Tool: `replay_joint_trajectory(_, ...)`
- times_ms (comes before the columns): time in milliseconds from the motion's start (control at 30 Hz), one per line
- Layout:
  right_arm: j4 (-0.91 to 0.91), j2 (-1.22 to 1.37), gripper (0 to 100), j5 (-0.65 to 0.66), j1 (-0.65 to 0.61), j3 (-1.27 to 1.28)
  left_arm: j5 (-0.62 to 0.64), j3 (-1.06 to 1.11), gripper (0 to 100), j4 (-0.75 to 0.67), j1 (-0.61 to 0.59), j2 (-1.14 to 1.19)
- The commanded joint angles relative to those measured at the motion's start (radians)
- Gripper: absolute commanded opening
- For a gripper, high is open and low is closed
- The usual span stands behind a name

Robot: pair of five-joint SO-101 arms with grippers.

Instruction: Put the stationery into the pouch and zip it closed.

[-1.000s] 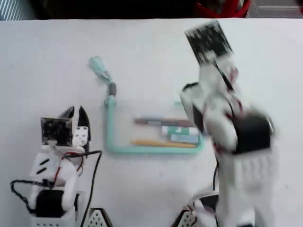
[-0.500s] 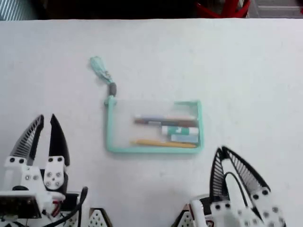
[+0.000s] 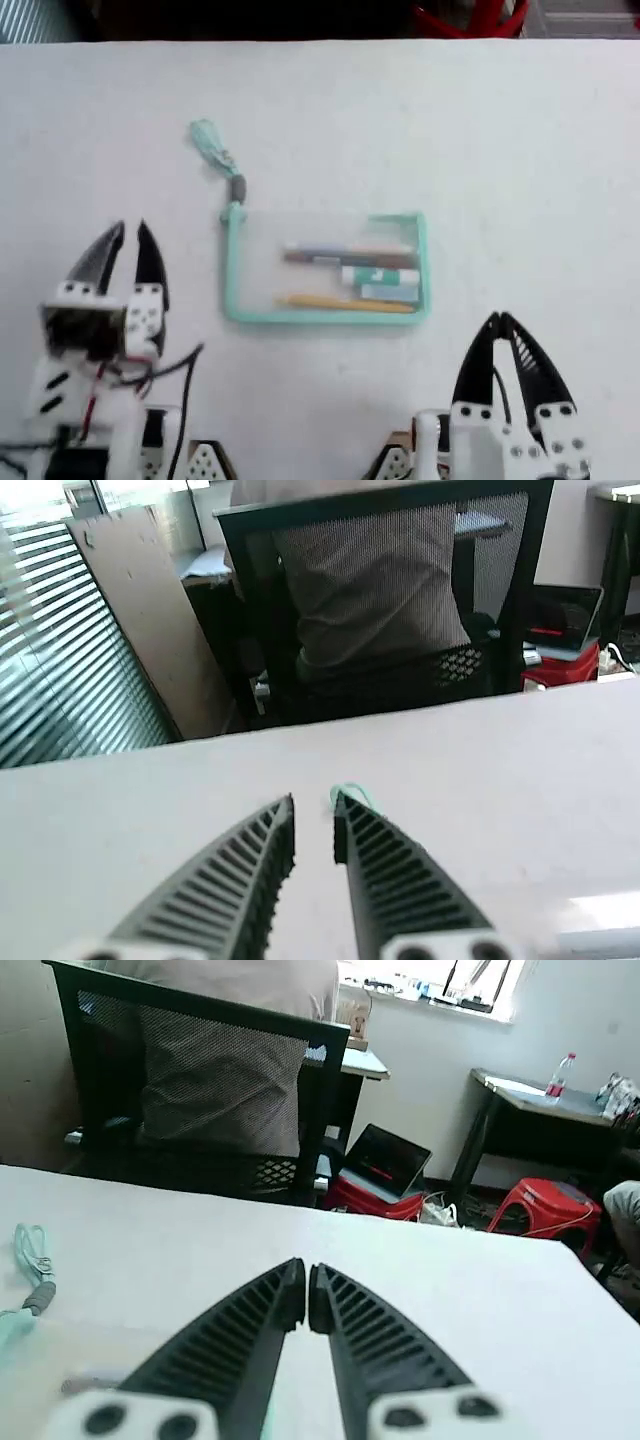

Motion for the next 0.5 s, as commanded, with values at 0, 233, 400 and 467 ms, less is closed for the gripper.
replay_joint_trajectory(0, -0.125, 0.001, 2.2, -0.026, -0.07, 0.149, -0.003, 0.342, 9, -0.261, -0.005, 0.007)
replay_joint_trajectory(233, -0.433, 0.001, 13.7, -0.034, -0.134, 0.546, -0.009, 0.575, 9, -0.508, -0.027, 0.007)
replay_joint_trajectory(400, -0.507, 0.001, 22.6, -0.032, -0.134, 0.747, -0.002, 0.574, 9, -0.462, -0.079, 0.008)
replay_joint_trajectory(467, -0.541, 0.001, 24.9, -0.028, -0.134, 0.839, -0.002, 0.574, 9, -0.39, -0.079, 0.008)
